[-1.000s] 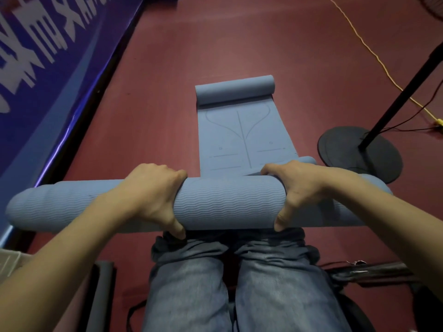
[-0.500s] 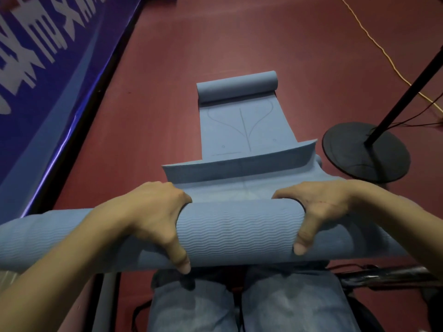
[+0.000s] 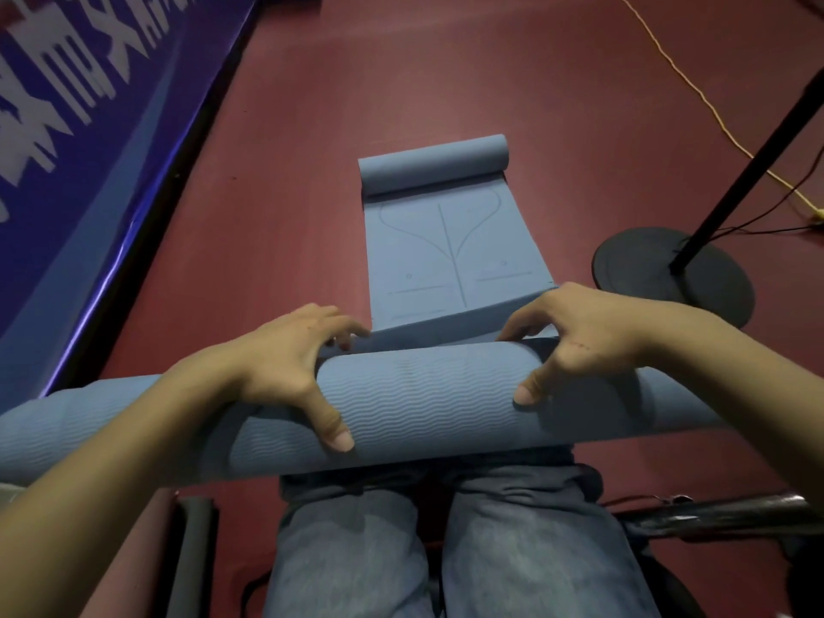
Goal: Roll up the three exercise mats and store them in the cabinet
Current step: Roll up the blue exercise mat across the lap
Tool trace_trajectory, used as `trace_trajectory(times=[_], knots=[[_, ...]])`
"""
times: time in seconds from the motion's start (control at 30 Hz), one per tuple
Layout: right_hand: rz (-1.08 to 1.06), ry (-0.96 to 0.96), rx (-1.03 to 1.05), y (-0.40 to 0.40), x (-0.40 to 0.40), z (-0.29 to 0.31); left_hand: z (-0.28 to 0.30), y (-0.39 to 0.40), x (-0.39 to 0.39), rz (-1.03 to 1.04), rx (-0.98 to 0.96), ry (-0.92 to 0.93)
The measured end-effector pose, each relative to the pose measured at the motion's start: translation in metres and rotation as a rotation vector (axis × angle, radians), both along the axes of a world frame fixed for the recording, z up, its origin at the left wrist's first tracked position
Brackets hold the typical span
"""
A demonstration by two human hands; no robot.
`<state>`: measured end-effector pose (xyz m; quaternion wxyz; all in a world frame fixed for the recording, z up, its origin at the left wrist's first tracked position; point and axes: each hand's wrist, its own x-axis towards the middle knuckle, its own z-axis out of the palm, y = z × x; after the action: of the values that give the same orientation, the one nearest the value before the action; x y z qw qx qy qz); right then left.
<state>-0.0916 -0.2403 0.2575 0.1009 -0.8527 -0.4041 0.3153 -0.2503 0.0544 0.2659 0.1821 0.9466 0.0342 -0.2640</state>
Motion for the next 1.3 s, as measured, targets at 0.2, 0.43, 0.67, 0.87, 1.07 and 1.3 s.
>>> trace_trajectory(times=[0.2,0.43,0.67,0.87,1.07,1.3], knots=[[-0.001,0.059,0.052,0.0,-0.009,-0.013,-0.001,0.004,-0.01,0.096,0.014,-0.197],[-0.029,0.054,0.064,0.004,-0.011,-0.022,0.018,0.001,0.0,-0.035,0.185,-0.061],[-0.029,-0.007,0.091,0.001,-0.013,-0.024,-0.001,-0.021,-0.004,-0.063,0.407,0.059],[0.108,-0.136,-0.005,0.005,-0.014,-0.022,-0.008,-0.018,-0.006,-0.081,0.446,-0.001],[0.083,-0.124,-0.015,0.013,-0.015,-0.016,0.002,-0.027,-0.005,-0.103,0.504,0.003],[0.055,0.119,-0.103,0.01,-0.011,-0.004,0.013,-0.028,-0.013,-0.063,0.291,0.087]])
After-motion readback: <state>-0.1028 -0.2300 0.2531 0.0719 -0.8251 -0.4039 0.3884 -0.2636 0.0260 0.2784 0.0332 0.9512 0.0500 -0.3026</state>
